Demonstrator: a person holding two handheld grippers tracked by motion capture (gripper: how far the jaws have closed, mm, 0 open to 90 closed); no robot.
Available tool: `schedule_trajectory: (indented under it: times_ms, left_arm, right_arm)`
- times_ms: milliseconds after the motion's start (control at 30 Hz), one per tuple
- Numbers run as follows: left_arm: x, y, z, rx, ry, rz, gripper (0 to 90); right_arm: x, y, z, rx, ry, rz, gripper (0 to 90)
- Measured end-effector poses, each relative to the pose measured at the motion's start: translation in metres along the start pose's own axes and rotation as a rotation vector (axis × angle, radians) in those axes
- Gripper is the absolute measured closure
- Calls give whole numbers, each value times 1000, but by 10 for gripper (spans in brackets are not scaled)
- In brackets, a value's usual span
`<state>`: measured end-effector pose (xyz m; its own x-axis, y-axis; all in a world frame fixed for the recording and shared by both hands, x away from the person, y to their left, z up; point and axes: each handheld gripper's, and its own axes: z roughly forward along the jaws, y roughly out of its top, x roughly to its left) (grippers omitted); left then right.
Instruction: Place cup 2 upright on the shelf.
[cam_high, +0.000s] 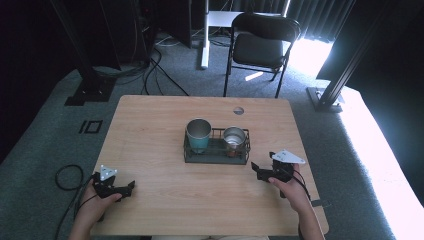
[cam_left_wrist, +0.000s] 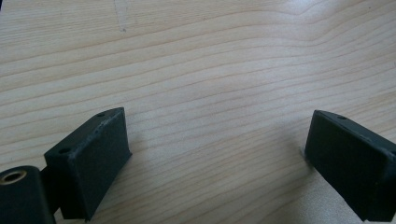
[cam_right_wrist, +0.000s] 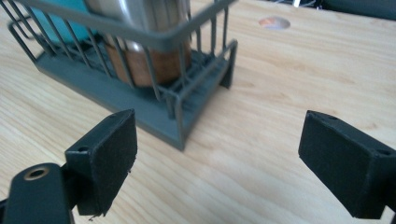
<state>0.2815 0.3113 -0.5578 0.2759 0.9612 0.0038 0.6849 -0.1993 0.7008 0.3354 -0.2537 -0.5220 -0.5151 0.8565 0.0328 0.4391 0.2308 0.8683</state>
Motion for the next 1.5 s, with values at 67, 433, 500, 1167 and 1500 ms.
schedule_trajectory:
  times_ms: [67,433,500,1167,1500]
  left_arm:
    - [0,0,0,0,0,0,70]
    - [0,0,0,0,0,0,70]
    - [0,0,0,1,0,0,70]
    - [0,0,0,1,0,0,70]
    - [0,0,0,0,1,3,71]
  right_arm:
    - [-2,-4,-2,6,2,12,114]
    - [-12,-25,-11,56,-19,43,114]
    - [-14,-27,-12,62,-21,43,114]
    - [-30,-59,-40,169,-98,108,114]
    - [-35,-70,-52,209,-161,129,114]
